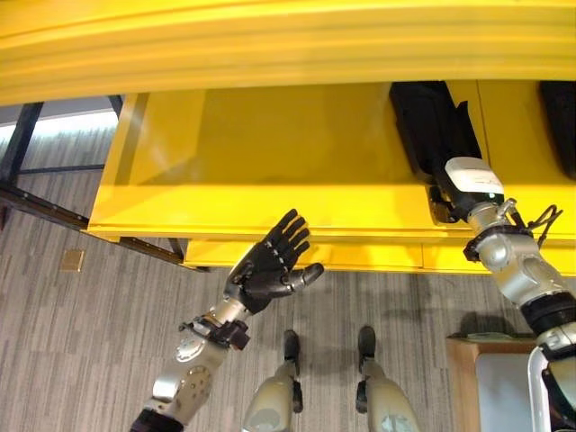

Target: Move parts from the plastic box to the shelf.

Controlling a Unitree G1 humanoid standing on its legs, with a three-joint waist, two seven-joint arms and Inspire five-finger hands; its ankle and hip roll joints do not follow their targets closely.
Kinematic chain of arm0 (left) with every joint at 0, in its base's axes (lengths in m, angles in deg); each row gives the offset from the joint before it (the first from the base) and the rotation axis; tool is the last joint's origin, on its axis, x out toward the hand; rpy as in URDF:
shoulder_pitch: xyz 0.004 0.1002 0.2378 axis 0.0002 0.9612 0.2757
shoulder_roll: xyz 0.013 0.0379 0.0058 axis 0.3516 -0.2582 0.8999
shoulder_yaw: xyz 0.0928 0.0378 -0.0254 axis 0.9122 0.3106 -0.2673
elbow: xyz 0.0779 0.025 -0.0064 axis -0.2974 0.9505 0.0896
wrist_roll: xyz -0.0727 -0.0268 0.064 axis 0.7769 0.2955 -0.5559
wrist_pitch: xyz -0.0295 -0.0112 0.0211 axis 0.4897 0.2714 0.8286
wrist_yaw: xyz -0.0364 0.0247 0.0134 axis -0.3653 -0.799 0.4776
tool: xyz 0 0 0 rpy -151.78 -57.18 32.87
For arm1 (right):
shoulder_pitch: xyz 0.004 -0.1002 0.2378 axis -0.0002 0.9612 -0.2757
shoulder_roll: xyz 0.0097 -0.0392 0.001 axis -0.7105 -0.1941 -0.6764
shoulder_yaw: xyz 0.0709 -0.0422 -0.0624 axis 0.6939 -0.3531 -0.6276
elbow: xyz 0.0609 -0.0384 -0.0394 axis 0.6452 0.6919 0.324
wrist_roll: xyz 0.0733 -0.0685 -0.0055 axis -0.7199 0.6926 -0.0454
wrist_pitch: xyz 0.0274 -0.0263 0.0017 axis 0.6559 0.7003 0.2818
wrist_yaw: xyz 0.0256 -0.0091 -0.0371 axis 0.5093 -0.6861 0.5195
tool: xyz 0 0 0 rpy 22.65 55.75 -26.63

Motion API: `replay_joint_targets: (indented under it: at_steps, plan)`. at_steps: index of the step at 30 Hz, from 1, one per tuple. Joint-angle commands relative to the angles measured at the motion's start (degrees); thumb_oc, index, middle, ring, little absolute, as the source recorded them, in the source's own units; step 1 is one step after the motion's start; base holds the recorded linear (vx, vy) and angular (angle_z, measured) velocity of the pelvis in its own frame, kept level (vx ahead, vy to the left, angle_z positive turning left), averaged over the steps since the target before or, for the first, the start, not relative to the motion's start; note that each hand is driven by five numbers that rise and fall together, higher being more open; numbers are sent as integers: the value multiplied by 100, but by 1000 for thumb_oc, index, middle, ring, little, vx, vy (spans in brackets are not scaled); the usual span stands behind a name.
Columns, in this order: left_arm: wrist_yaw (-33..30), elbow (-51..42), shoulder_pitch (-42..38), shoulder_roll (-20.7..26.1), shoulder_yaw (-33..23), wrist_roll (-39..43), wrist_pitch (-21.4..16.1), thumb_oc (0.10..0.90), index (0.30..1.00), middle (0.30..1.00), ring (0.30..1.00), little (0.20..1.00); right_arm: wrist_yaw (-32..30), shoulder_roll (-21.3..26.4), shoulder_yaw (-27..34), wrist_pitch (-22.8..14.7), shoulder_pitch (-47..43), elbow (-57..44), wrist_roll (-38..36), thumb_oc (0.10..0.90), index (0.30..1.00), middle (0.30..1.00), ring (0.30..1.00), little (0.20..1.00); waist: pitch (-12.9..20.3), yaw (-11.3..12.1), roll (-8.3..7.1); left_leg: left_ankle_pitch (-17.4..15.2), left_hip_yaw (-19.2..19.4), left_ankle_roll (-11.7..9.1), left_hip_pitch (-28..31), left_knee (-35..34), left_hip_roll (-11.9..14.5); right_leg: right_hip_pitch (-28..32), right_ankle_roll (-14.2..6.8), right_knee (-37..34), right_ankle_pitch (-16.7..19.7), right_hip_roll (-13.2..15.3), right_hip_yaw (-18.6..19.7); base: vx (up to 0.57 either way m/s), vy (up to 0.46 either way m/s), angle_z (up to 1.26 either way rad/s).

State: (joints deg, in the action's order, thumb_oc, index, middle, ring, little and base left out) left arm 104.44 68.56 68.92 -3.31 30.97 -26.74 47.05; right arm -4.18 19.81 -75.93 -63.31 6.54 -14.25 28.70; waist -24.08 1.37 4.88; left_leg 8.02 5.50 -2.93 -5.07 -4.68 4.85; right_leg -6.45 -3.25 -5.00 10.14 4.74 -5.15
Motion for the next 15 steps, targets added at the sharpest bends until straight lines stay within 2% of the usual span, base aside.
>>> replay_joint_targets:
  at_steps: [1, 6, 15]
  plan:
    - [251, -619, -63, -124, -205, -109, -355, 900, 1000, 1000, 1000, 1000, -168, 19, -126, -227, 58, -294, -305, 900, 1000, 1000, 1000, 1000, 364, -24, -148, -395, -105, -8, 25, 335, 29, -91, 66, 794, -851, -34, -38, 0, 0, 0]
    - [236, -631, -44, -129, -168, -110, -375, 900, 1000, 1000, 1000, 1000, -454, -61, -6, -364, 90, -530, -287, 900, 1000, 1000, 1000, 1000, 367, -42, -123, -400, -103, 3, 46, 337, 17, -71, 71, 795, -853, -30, -24, 0, 0, 0]
    - [218, -603, 5, -165, -104, -80, -435, 900, 1000, 1000, 1000, 1000, -607, -171, 142, -374, 137, -965, -118, 900, 1000, 1000, 1000, 1000, 395, -80, -72, -418, -103, 4, 78, 349, -7, -57, 76, 815, -868, -10, -1, 0, 0, 0]
